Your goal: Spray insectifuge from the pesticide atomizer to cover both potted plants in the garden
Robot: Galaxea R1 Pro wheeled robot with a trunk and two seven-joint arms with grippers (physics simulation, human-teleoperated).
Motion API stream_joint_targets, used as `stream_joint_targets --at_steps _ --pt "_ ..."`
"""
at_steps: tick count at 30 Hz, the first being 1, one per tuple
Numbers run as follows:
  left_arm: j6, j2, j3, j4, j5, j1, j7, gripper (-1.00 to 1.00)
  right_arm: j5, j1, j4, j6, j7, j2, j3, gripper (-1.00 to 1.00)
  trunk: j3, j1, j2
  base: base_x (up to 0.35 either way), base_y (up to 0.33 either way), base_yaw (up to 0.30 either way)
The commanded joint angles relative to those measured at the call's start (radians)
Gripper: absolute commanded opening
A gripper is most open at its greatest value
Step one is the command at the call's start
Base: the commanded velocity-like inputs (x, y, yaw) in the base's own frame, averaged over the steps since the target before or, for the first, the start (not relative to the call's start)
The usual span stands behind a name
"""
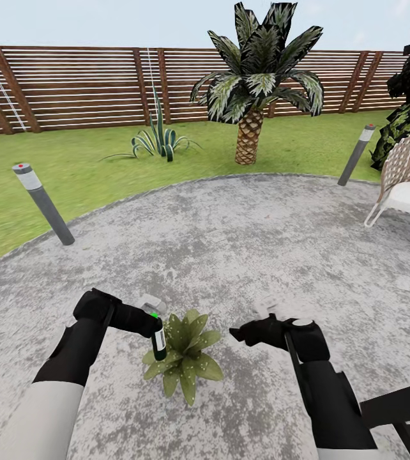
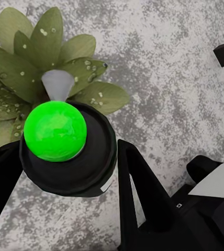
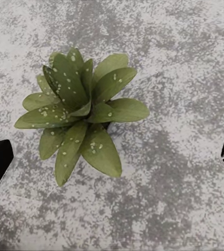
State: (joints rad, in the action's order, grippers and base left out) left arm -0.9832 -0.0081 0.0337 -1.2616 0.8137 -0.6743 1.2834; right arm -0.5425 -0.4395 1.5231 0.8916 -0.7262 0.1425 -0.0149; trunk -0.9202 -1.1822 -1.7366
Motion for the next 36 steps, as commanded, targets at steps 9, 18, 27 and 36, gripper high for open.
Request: stream_joint_targets --at_steps 9,18,27,36 --pt "-0.012 0.000 0.006 -0.001 0.008 -0.001 0.010 -1.00 0.014 -0.001 -0.001 0.003 -0.009 0.002 0.012 1.00 -0.001 0.000 0.000 -0.156 -0.047 0.011" --pt "-0.013 -0.001 0.005 -0.001 0.008 -0.001 0.010 -1.00 0.015 -0.001 -0.003 0.001 -0.008 0.002 0.012 1.00 -0.001 0.000 0.000 -0.307 -0.107 0.190" --pt "-0.014 -0.001 0.005 -0.001 0.007 -0.001 0.010 -1.00 0.015 -0.001 -0.003 0.000 -0.009 0.002 0.013 1.00 -0.001 0.000 0.000 -0.094 -0.041 0.226" --pt "-0.014 -0.001 0.006 -0.001 0.003 -0.001 0.013 -1.00 0.014 -0.001 -0.003 0.000 -0.009 0.001 0.021 1.00 -0.001 0.000 0.000 -0.003 -0.001 0.030"
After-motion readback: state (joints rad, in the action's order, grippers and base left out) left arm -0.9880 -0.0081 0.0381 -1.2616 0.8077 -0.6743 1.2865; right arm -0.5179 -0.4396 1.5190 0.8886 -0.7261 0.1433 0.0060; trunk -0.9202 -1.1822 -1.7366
